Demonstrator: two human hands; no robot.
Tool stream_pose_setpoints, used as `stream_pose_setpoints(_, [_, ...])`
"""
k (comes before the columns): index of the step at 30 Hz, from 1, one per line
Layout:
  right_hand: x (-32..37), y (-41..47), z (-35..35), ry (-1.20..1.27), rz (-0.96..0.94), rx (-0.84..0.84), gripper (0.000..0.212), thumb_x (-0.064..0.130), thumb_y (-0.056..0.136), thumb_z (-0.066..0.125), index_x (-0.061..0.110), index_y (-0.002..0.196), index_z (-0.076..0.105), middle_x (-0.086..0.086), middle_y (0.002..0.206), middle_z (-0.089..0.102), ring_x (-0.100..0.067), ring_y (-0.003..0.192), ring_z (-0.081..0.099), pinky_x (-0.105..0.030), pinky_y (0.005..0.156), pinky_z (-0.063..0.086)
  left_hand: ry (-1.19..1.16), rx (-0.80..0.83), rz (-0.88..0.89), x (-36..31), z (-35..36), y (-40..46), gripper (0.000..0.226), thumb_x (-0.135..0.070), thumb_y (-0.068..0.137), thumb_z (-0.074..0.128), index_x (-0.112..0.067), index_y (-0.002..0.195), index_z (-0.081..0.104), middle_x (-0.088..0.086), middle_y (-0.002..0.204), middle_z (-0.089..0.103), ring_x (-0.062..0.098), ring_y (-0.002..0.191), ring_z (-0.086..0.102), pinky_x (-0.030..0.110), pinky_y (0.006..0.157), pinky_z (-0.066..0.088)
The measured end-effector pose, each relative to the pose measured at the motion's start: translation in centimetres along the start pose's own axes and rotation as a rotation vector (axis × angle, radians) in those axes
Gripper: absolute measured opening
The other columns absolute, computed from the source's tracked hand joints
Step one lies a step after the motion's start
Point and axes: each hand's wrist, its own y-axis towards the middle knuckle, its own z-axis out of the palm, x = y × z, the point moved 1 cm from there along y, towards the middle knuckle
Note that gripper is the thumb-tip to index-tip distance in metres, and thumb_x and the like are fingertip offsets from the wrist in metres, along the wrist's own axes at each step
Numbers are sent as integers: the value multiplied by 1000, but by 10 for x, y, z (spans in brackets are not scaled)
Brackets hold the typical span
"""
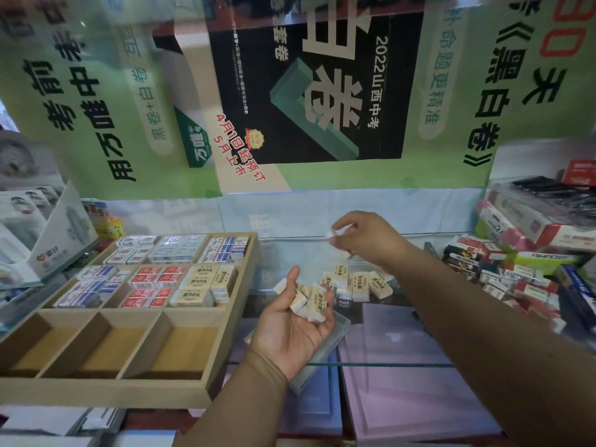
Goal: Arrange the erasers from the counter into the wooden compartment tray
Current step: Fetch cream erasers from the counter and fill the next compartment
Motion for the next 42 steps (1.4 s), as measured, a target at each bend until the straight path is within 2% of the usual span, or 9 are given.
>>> stream_pose_setpoints(5, [27,-39,43,-13,-86,232,18,24,76,76,16,89,67,0,68,62,-15,52,61,-31,54,51,6,5,-21,0,-2,3,42,-43,84,56,-17,116,63,13,108,67,28,93,60,31,65,55])
stream_pose_setpoints(10, [26,-45,45,-111,-70,239,29,40,89,61,16,75,67,-1,68,62,-22,62,62,-29,61,48,-18,-22,-13,2,-2,3,36,-39,83,57,-9,101,67,13,98,67,26,87,62,29,58,56])
stream_pose_setpoints(14, [12,-24,7,-359,-45,33,38,40,95,51,6,94,68,-9,90,67,-22,81,62,-28,70,45,-49,-28,27,2,0,-1,19,-27,83,58,-19,98,66,19,92,65,27,73,66,27,51,53])
stream_pose_setpoints(21, [-51,8,-19,-824,234,66,38,44,89,58,15,68,48,2,67,51,-15,66,51,-25,58,38,-48,-31,56,2,2,-5,20,-21,79,60,-20,99,64,19,89,65,27,69,67,26,48,53])
stream_pose_setpoints(27, [-58,12,-16,-741,265,7,38,36,92,57,13,64,46,0,62,49,-14,60,49,-24,48,34,-49,-31,58,0,4,-7,23,-16,80,58,-21,101,65,21,90,65,29,73,66,28,51,54])
stream_pose_setpoints(32, [-18,-9,-5,-495,74,-145,37,36,93,53,0,100,59,-14,97,65,-28,91,62,-31,73,45,-35,-33,60,0,3,-5,27,-18,82,58,-23,107,66,21,92,64,29,79,65,30,56,55])
stream_pose_setpoints(34, [2,-21,8,-265,35,-62,38,32,90,58,-5,88,64,-20,85,68,-33,82,66,-32,68,47,-27,-31,62,-1,3,-5,27,-19,83,58,-24,108,66,20,92,64,28,78,65,31,57,55])
stream_pose_setpoints(37, [11,-37,25,-39,89,112,31,29,85,66,9,63,58,-8,58,57,-21,55,53,-26,54,38,-1,-33,38,1,-1,-3,35,-24,89,58,-26,124,63,17,93,64,26,77,66,30,57,56])
stream_pose_setpoints(42, [1,-44,50,-131,50,68,30,44,78,73,18,86,61,4,83,62,-9,74,56,-23,61,41,4,-47,80,1,-2,-2,32,-26,94,55,-28,125,63,13,94,69,25,79,62,28,56,56])
